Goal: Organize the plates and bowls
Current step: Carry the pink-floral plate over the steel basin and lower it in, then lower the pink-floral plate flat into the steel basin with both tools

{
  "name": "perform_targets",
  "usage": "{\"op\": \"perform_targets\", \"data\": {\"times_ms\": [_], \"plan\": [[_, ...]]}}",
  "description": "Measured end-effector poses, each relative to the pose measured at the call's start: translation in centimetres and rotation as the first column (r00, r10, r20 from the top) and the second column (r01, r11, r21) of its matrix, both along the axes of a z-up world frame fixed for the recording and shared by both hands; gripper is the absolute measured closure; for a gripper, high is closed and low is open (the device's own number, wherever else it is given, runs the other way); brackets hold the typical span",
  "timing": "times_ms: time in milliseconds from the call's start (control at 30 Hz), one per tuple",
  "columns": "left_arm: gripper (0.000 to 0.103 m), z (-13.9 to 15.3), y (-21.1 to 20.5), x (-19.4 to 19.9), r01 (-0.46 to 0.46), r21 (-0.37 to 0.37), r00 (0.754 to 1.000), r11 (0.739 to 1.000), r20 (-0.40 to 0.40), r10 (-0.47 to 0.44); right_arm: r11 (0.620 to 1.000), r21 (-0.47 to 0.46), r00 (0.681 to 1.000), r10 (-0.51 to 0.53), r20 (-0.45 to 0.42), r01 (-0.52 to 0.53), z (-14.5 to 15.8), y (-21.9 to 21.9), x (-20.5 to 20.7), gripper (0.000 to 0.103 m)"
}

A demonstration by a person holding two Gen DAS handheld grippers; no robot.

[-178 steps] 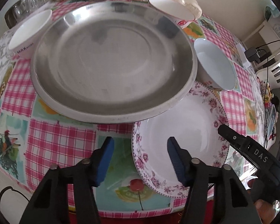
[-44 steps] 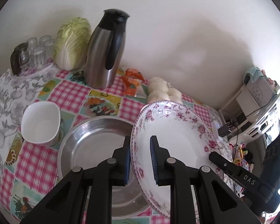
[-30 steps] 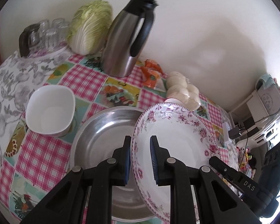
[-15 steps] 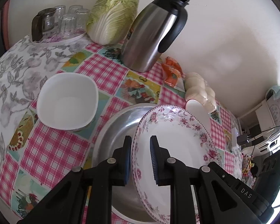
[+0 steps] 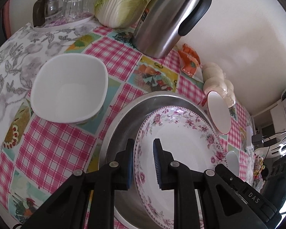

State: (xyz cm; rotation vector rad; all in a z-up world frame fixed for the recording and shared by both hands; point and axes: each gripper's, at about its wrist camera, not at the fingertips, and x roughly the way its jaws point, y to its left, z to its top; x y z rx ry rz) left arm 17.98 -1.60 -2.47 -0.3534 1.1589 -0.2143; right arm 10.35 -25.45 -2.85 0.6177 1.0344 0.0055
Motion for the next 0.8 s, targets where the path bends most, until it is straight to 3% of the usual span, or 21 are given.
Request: {"op": "perform_targets", "data": {"times_ms": [800], "plan": [[0.083, -2.9, -0.9, 0.4, 0.029, 0.087, 0.998, 0.996, -0.057, -0.024, 1.0, -0.019, 0.997, 0.0, -0.077, -0.001, -2.7, -0.1, 1.0, 0.092]]}}
